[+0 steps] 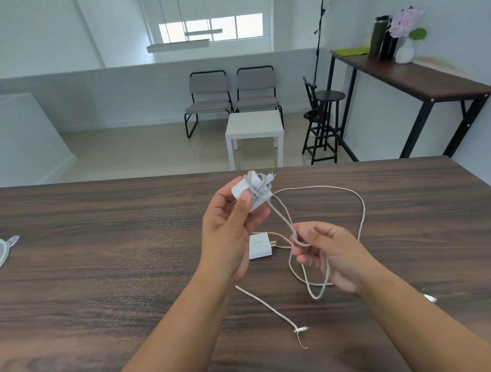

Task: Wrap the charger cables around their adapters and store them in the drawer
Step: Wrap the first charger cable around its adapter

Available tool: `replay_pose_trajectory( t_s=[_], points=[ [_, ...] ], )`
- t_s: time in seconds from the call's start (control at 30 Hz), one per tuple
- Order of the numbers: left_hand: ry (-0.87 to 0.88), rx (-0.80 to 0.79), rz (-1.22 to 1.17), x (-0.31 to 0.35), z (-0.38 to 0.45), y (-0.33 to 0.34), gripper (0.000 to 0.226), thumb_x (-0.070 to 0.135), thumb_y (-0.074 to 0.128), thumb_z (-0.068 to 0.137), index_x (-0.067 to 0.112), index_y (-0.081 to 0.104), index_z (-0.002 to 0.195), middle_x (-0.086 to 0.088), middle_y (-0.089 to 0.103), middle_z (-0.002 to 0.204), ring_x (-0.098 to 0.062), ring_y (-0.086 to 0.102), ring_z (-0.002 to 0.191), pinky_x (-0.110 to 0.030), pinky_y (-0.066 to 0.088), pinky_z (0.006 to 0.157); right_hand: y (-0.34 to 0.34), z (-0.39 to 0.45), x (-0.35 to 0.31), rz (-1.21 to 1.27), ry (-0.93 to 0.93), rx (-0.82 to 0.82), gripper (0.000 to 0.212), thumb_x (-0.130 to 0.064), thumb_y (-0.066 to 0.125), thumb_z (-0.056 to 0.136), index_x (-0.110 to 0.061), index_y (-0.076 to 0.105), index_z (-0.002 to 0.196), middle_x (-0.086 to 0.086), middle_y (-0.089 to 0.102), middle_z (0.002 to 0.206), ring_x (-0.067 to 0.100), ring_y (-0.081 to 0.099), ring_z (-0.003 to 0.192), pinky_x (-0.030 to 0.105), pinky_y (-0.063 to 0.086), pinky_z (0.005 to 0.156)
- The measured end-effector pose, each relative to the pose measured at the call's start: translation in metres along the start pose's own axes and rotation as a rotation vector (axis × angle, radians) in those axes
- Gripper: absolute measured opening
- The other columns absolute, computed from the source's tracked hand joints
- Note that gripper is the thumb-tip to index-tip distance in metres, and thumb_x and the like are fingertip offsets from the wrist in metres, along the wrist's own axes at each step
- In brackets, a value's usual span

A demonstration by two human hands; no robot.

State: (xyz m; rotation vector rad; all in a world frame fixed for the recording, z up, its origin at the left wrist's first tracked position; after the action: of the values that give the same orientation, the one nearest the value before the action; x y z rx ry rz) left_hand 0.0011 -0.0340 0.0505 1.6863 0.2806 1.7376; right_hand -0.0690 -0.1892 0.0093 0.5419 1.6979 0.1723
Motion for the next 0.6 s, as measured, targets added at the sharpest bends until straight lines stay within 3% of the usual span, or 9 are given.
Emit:
replay_pose_trajectory(
  t_s=[0.07, 0.2, 0.3, 0.4, 0.5, 0.6],
  points=[
    [-0.001, 0.006, -0.019, -0.001, 0.003, 0.005, 0.031, 0.019, 0.062, 0.085, 0.01, 0.061, 0.115, -0.026, 0.057, 0.13, -0.032, 0.063, 0.105, -0.037, 0.059, 0.085, -0.008, 0.005, 0.004, 0.043, -0.011, 0.122, 0.02, -0.024, 0.065, 0.077, -0.007, 0.069, 0.086, 0.005, 0.07, 0.08, 0.01, 0.053, 0.041, 0.016, 0.04, 0.034],
    [0.007, 0.04, -0.054, -0.006, 0.004, 0.011, 0.035, 0.021, 0.061, 0.082, 0.01, 0.061, 0.115, -0.023, 0.059, 0.13, -0.032, 0.063, 0.109, -0.032, 0.058, 0.086, -0.023, 0.018, 0.016, -0.065, 0.099, 0.243, 0.022, -0.03, 0.054, 0.094, -0.015, 0.065, 0.084, 0.005, 0.07, 0.075, 0.008, 0.035, 0.03, 0.01, 0.021, 0.034],
    [0.015, 0.03, -0.072, -0.007, 0.006, 0.02, 0.04, 0.02, 0.061, 0.082, 0.008, 0.059, 0.119, -0.021, 0.061, 0.129, -0.031, 0.063, 0.11, -0.027, 0.057, 0.085, -0.041, 0.019, 0.024, -0.154, 0.201, 0.254, 0.026, -0.026, 0.047, 0.098, -0.011, 0.059, 0.08, 0.003, 0.049, 0.057, 0.005, 0.023, 0.028, 0.008, 0.012, 0.037],
    [0.039, 0.029, -0.088, -0.004, 0.012, 0.027, 0.038, 0.019, 0.061, 0.081, 0.008, 0.059, 0.117, -0.014, 0.065, 0.122, -0.026, 0.066, 0.106, -0.024, 0.057, 0.082, -0.059, 0.01, 0.026, -0.428, 0.217, 0.204, 0.034, -0.034, 0.049, 0.097, -0.01, 0.062, 0.078, -0.003, 0.028, 0.045, 0.008, 0.015, 0.033, 0.012, 0.01, 0.039],
    [0.096, 0.096, -0.094, 0.001, 0.023, 0.023, 0.032, 0.016, 0.06, 0.086, 0.008, 0.058, 0.117, -0.011, 0.065, 0.119, -0.024, 0.066, 0.105, -0.024, 0.056, 0.085, -0.059, 0.003, 0.023, -0.681, 0.133, 0.022, 0.042, -0.049, 0.052, 0.09, -0.014, 0.069, 0.074, 0.0, 0.023, 0.05, 0.011, 0.016, 0.04, 0.02, 0.013, 0.041],
    [0.181, 0.238, -0.069, 0.007, 0.038, 0.001, 0.027, 0.008, 0.056, 0.095, 0.005, 0.056, 0.122, -0.014, 0.061, 0.125, -0.021, 0.065, 0.106, -0.024, 0.056, 0.085, -0.05, -0.009, 0.023, -0.515, 0.123, -0.249, 0.042, -0.053, 0.054, 0.087, -0.016, 0.071, 0.079, -0.003, 0.025, 0.05, 0.013, 0.014, 0.044, 0.024, 0.012, 0.042]
  ],
)
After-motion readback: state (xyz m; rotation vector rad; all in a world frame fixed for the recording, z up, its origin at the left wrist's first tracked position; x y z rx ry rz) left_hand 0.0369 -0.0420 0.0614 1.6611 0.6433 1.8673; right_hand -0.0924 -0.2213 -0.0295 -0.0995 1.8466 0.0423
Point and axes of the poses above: each hand's wrist, its own z-axis towards the middle knuckle, its own y-axis out of the palm, x = y × z, the point moved 3 cm from there along z, towards the middle knuckle
